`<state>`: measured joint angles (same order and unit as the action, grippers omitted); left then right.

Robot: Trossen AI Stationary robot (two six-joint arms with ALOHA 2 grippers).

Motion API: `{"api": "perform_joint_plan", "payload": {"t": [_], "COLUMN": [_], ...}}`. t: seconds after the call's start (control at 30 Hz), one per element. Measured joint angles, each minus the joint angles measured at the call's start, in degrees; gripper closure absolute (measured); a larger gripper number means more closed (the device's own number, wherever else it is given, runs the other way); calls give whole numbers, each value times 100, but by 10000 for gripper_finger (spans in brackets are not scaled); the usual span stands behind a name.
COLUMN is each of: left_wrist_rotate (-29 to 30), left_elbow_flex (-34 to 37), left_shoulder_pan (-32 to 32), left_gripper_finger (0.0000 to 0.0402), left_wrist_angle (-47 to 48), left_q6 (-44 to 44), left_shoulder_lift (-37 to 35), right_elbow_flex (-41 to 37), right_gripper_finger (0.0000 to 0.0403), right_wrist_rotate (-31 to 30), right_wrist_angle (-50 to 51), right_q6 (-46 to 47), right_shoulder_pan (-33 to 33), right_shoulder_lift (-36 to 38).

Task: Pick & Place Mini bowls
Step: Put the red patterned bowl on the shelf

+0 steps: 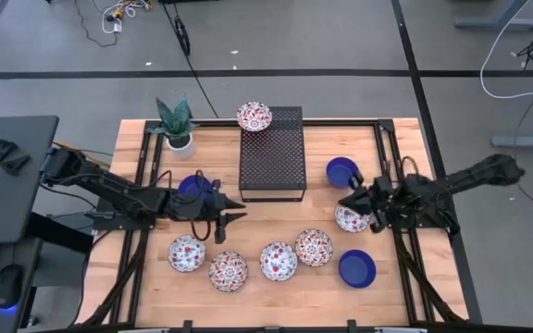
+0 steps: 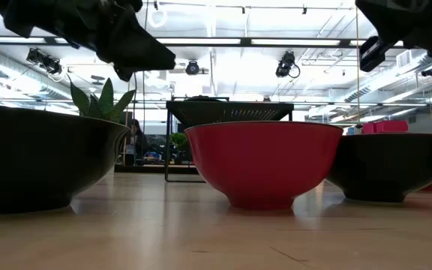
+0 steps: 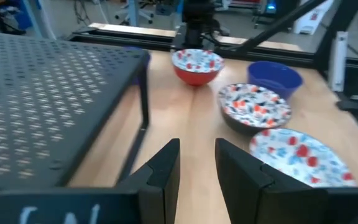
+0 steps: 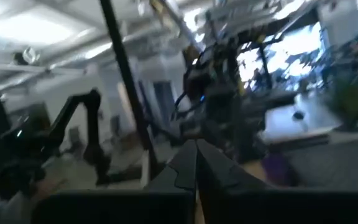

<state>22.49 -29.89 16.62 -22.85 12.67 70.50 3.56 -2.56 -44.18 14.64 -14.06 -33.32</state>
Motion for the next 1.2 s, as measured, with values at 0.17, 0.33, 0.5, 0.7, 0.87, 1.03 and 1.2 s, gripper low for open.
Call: {"api": "perform_joint_plan", "payload": {"t": [0.17, 0.33, 0.5, 0.7, 0.87, 1.03, 1.2], "left_wrist_rotate": [297, 923, 1011, 1053, 1090, 1094, 1094], "left_elbow_flex": [0, 0, 0, 0, 0, 0, 0], "left_shoulder_pan": [420, 638, 630, 622, 509, 401, 374], "left_gripper_finger": [296, 296, 296, 296, 296, 296, 296], "left_wrist_angle": [-37, -39, -52, -48, -45, -45, -44], "left_q6": [353, 320, 317, 304, 267, 192, 192], "left_shoulder_lift": [2, 2, 4, 4, 4, 4, 4], "right_elbow_flex": [810, 2240, 3313, 3564, 3564, 3564, 3564], "right_gripper_finger": [399, 389, 354, 325, 323, 310, 252], "right_wrist_rotate": [-29, -790, -707, -275, -258, -498, -523], "right_wrist_angle": [1307, 4562, 7323, 8500, 8502, 8663, 9019], "right_q6": [-137, -206, 650, 1425, 1210, 1518, 1635], "right_shoulder_pan": [-463, -907, -1021, -1017, -1016, -891, -910], "right_shoulder_lift": [-781, -1339, -1893, -2216, -2340, -2454, -2634]}}
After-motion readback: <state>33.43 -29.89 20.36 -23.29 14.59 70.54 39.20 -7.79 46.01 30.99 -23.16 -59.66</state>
